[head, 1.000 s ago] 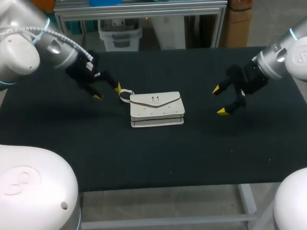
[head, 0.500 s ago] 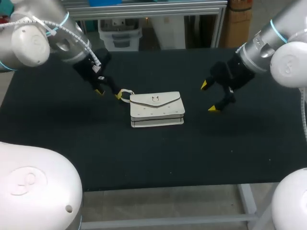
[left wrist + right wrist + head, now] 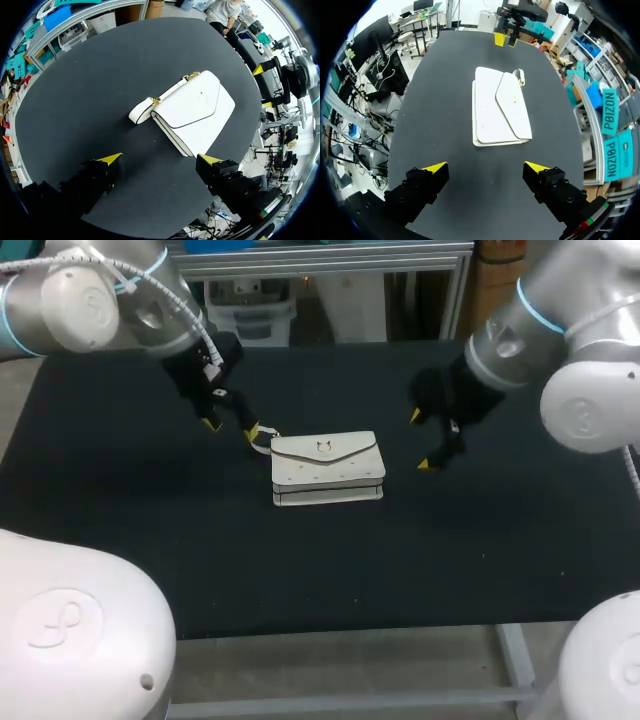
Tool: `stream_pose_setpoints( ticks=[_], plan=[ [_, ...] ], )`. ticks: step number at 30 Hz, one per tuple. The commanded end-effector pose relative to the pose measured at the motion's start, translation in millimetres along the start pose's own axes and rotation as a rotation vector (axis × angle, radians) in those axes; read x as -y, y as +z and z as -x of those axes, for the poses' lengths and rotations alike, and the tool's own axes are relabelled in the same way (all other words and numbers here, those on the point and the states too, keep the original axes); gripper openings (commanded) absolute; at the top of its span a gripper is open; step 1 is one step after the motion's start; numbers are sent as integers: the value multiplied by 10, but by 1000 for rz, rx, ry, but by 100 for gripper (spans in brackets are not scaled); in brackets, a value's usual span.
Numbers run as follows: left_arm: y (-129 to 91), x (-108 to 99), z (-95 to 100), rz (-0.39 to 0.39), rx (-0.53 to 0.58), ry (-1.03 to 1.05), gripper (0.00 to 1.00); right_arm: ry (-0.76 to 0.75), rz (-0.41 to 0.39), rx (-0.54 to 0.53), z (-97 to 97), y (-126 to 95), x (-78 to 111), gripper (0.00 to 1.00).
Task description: Pick up the bag, open it, inspect its contents, close it, and place it on the opposite side
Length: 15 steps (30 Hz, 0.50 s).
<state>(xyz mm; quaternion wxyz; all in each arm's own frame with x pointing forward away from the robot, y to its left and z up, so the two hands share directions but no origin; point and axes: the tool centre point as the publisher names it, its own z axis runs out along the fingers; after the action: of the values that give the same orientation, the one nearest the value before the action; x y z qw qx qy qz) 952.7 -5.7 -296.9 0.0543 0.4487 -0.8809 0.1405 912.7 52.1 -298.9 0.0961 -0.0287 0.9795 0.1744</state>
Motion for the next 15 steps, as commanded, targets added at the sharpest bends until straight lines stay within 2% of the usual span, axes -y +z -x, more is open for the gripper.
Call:
stream_pose_setpoints(
  ticks=[1, 2, 6, 9, 12, 13, 15],
  plan=[
    [110, 34, 52, -62, 48, 93, 100, 1, -65, 50, -54, 116, -48, 100],
    [114, 47, 75, -78, 32, 139, 100, 2, -69, 54, -59, 134, -52, 100],
    [123, 60, 69, -169, 82, 336, 100, 4, -77, 76, -71, 187, -77, 100],
    [92, 60, 18, -203, 104, 509, 100, -6, -85, 106, -74, 211, -119, 100],
    [72, 105, -35, -195, 103, 633, 100, -10, -103, 146, -78, 225, -158, 100],
    [59, 143, -46, -170, 86, 662, 100, -6, -104, 158, -77, 232, -168, 100],
    [59, 143, -46, -170, 86, 662, 100, -6, -104, 158, -77, 232, -168, 100]
  ],
)
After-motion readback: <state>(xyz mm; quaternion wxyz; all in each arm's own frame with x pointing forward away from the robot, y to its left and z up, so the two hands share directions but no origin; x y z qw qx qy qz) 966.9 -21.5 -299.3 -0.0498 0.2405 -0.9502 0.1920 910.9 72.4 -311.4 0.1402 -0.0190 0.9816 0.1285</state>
